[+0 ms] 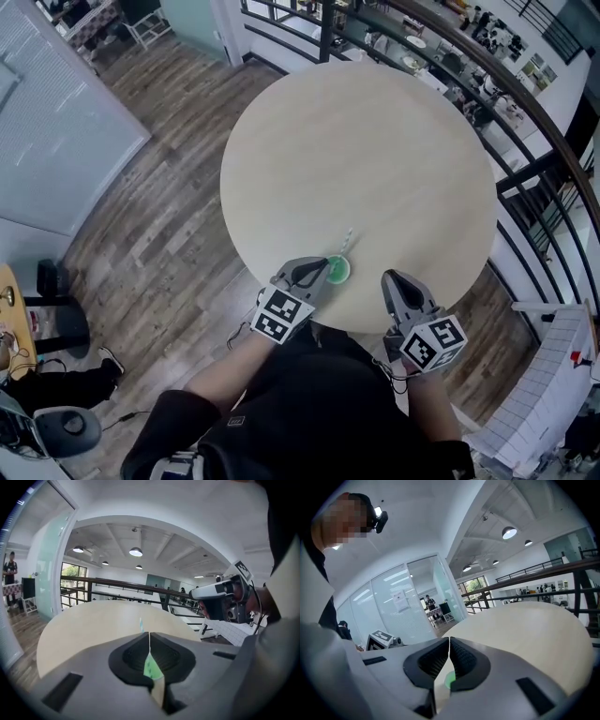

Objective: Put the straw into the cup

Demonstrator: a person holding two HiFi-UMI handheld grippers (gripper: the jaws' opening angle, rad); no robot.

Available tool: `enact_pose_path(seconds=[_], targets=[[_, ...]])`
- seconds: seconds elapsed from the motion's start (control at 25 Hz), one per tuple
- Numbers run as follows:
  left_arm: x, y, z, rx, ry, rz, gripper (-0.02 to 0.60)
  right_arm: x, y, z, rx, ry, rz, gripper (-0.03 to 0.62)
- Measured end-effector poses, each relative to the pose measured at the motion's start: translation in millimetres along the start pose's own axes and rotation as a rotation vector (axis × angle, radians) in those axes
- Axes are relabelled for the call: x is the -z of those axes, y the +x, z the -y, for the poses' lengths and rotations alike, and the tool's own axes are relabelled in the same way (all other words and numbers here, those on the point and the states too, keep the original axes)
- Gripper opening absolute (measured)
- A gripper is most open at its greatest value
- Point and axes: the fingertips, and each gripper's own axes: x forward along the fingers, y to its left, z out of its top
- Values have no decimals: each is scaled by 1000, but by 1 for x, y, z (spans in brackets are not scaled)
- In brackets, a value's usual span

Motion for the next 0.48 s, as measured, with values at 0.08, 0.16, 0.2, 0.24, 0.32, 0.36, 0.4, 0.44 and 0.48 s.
enact_pose_path(seconds=[0.08, 0.16, 0.2, 0.24, 0.32, 0.36, 0.4, 0.44, 0.48], targets=[[-10, -10, 4, 6, 8, 25, 11, -8, -6, -6, 5, -24, 15, 23], [-22, -20, 8, 9, 21, 54, 9, -19, -14, -8, 15, -49, 34, 23], [-28, -25, 10, 9, 27, 71, 8, -24, -18, -8, 21, -60, 45, 23], [-34, -30, 11, 7, 31, 86, 8, -29, -21, -8, 26, -69, 58, 23], [-44, -39, 15, 0, 32, 111, 8, -37, -28, -8, 30, -81, 84, 23], [-48, -42, 18, -3, 31, 119, 8, -40, -32, -8, 27, -84, 95, 23], [-53, -44, 22, -7, 29, 126, 8, -43, -36, -8, 20, -85, 105, 23], [-58, -46, 27, -15, 25, 133, 7, -44, -41, -9, 11, -84, 113, 23], [-63, -48, 33, -27, 18, 143, 7, -45, -46, -9, 1, -83, 118, 23]])
